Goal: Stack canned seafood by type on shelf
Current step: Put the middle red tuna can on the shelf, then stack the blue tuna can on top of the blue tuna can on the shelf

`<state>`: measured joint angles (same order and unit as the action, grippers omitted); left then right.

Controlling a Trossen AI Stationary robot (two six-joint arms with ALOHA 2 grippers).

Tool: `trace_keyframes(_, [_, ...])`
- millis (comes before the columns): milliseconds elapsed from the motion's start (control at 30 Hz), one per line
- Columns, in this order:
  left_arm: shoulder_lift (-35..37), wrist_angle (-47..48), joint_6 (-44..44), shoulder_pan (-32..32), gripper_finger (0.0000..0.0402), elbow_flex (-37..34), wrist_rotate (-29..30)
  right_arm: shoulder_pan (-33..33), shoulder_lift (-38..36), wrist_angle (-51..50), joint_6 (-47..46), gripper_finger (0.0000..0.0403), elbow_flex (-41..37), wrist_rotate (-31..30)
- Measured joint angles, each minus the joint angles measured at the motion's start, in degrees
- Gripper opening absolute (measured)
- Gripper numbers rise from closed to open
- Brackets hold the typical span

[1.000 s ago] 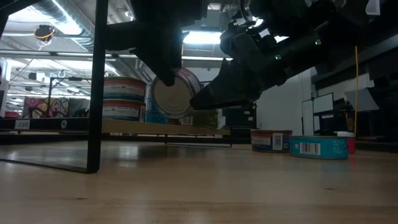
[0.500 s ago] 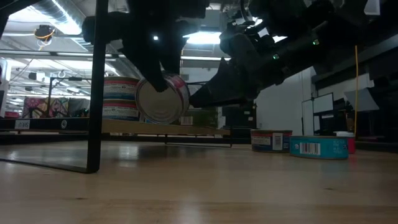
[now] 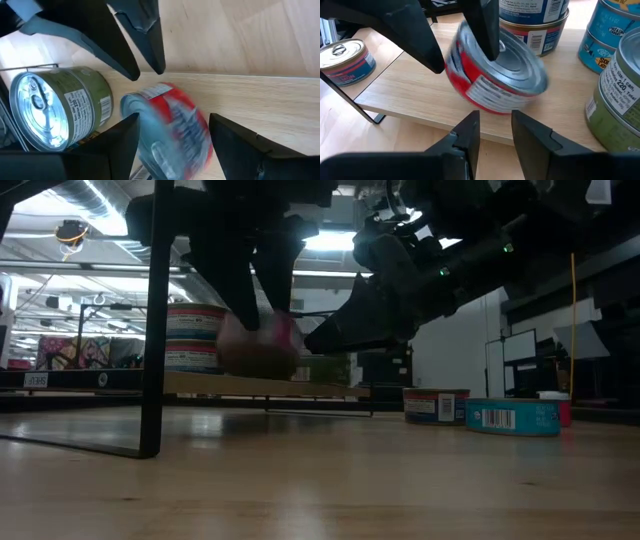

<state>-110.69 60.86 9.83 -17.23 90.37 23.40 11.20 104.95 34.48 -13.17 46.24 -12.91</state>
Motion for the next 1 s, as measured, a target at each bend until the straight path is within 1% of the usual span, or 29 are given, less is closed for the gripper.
trace_keyframes(167, [0.01, -0.02, -1.78, 0.14, 0.0234, 0.02, 0.04, 0.00, 0.00, -0.02, 0.00, 0.0113, 0.00, 0.54])
trace_keyframes(533, [0.02, -0.01, -1.44, 0.13, 0.0233, 0.00, 0.11, 0.02, -0.07, -0.03, 0.17, 0.0113, 0.00, 0.94])
trace_keyframes(633, [0.02, -0.02, -2.17, 0.13, 0.0233, 0.02, 0.17, 0.02, -0.07, -0.04, 0.20, 0.0113, 0.00, 1.99])
trace_keyframes(1000, [0.02, -0.04, -3.79, 0.13, 0.0233, 0.02, 0.85, 0.02, -0.51, -1.21, 0.22, 0.0113, 0.00, 2.04])
